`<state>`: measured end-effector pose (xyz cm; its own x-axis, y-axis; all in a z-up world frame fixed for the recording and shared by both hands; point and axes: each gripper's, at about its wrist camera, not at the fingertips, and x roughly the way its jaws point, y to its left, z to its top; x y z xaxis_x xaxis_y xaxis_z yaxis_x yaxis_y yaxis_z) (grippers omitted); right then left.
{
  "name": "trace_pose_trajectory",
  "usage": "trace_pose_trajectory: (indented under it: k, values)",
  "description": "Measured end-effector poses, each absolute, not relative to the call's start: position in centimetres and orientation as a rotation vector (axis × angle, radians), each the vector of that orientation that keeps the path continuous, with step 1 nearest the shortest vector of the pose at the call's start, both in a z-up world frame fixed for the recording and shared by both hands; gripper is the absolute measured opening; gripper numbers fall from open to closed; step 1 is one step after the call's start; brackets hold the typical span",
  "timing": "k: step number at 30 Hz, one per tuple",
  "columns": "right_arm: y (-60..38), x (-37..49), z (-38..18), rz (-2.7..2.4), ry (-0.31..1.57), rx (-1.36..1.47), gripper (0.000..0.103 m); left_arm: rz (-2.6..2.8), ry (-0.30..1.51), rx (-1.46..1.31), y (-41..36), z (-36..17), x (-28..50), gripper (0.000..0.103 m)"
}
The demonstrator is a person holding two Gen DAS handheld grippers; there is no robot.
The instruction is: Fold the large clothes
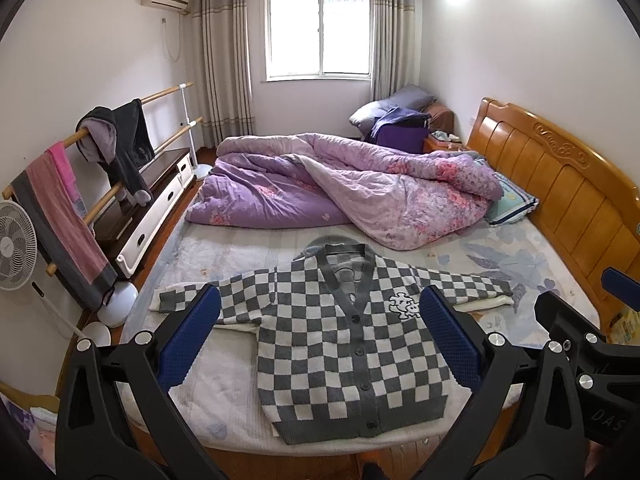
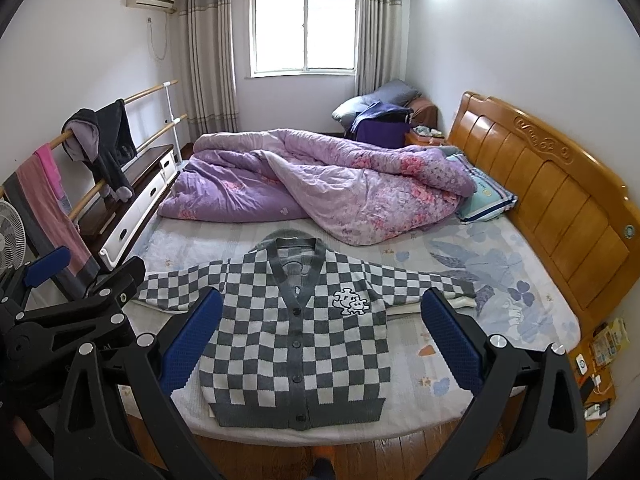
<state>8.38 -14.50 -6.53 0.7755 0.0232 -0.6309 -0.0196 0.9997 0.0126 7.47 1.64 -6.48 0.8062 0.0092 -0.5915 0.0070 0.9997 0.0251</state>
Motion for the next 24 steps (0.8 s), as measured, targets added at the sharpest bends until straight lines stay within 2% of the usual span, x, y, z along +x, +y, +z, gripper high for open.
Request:
trace_pose_trajectory:
  k: [14, 24]
  values:
    - [-16.3, 25.6, -9.1, 0.151, 0.745, -0.039, 0.096, 0.095, 0.715, -0.009, -0.2, -9.1, 25.0, 0.099]
    - [-11.1, 33.9, -13.9, 0.224, 0.87, -0.118, 0.096, 0.13, 0.817, -0.12, 5.6, -15.1, 32.4, 0.099]
